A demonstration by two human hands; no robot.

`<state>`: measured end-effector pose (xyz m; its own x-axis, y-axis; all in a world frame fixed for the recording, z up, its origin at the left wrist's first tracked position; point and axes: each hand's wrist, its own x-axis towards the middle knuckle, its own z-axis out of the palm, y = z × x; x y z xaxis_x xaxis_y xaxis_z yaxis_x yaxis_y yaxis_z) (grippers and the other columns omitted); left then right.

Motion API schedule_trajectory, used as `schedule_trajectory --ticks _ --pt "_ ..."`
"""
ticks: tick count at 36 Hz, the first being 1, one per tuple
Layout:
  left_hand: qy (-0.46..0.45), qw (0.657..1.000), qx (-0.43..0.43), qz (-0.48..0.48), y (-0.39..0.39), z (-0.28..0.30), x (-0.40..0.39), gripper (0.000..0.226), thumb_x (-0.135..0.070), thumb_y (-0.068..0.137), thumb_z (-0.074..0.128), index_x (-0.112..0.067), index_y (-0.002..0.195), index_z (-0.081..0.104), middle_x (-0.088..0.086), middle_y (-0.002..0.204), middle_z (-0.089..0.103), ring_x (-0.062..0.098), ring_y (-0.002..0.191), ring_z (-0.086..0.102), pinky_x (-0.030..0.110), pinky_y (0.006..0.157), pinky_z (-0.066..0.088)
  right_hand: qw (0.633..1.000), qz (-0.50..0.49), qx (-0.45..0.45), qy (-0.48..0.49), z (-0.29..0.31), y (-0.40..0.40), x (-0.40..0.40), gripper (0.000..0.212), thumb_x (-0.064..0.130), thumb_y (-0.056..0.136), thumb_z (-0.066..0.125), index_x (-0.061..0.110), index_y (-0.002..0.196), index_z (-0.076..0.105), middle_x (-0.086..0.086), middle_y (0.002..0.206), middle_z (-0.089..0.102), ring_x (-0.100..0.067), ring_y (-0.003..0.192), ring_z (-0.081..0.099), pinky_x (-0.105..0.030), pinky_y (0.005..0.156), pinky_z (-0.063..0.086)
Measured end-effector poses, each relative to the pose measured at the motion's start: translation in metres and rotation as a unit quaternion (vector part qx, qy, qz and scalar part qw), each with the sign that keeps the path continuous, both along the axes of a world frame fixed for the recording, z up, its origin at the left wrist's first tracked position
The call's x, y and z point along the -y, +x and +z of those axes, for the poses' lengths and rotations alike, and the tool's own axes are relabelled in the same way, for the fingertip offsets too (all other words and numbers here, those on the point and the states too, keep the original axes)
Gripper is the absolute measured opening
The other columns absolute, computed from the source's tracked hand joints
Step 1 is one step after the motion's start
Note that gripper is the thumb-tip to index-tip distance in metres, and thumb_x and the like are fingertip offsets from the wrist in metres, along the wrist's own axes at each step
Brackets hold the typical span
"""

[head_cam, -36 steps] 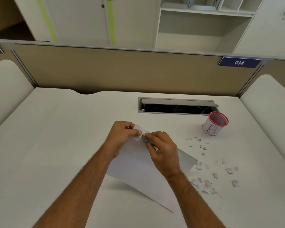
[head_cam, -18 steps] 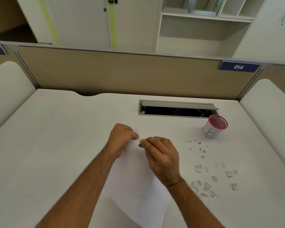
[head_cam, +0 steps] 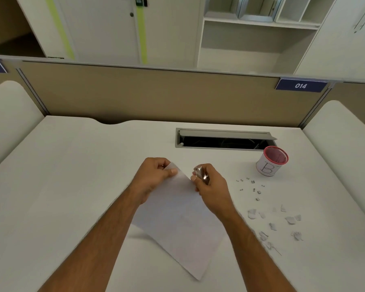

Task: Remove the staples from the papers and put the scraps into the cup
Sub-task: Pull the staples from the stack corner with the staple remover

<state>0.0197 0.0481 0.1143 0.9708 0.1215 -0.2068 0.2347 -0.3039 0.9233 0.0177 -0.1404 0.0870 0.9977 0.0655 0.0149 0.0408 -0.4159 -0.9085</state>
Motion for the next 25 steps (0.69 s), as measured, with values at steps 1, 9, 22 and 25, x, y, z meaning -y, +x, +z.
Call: schedule_trajectory --ticks 1,9,22,25 --pt "0.003 1.0 0.01 -0.009 0.0 0.001 0.0 0.007 -0.018 0.09 0.072 -0.017 0.084 0.075 0.003 0.079 0.075 0.02 0.074 0.069 0.033 0.069 0.056 1.0 0.011 -0.016 0.013 0.003 0.001 0.003 0.01 0.025 0.095 0.064 0.026 0.104 0.059 0.001 0.088 0.066 -0.016 0.075 0.064 -0.02 0.06 0.053" --pt "0.06 0.994 0.088 -0.019 0.005 0.003 0.003 0.008 -0.028 0.093 0.069 -0.026 0.086 0.07 -0.009 0.085 0.071 0.014 0.082 0.066 0.025 0.07 0.05 0.999 0.041 -0.003 -0.018 0.015 0.004 0.008 0.012 0.023 0.087 0.074 0.021 0.094 0.066 0.003 0.078 0.069 -0.016 0.068 0.065 -0.021 0.057 0.053" --pt "0.179 0.974 0.081 0.115 -0.004 0.019 0.047 0.054 -0.074 0.082 0.057 -0.023 0.066 0.062 -0.008 0.06 0.064 0.014 0.057 0.065 0.019 0.054 0.046 0.975 -0.067 0.168 -0.126 0.026 -0.02 -0.025 0.023 0.011 0.091 0.064 0.012 0.069 0.059 0.002 0.058 0.054 -0.019 0.056 0.05 -0.033 0.055 0.047" --pt "0.108 0.98 0.083 0.142 -0.004 0.022 0.047 0.035 -0.044 0.09 0.067 -0.015 0.072 0.069 0.003 0.067 0.071 0.02 0.063 0.071 0.038 0.068 0.063 0.977 -0.076 0.164 -0.116 0.03 -0.027 -0.034 0.024 0.012 0.092 0.064 0.014 0.069 0.059 0.006 0.058 0.053 -0.019 0.056 0.051 -0.033 0.056 0.047"
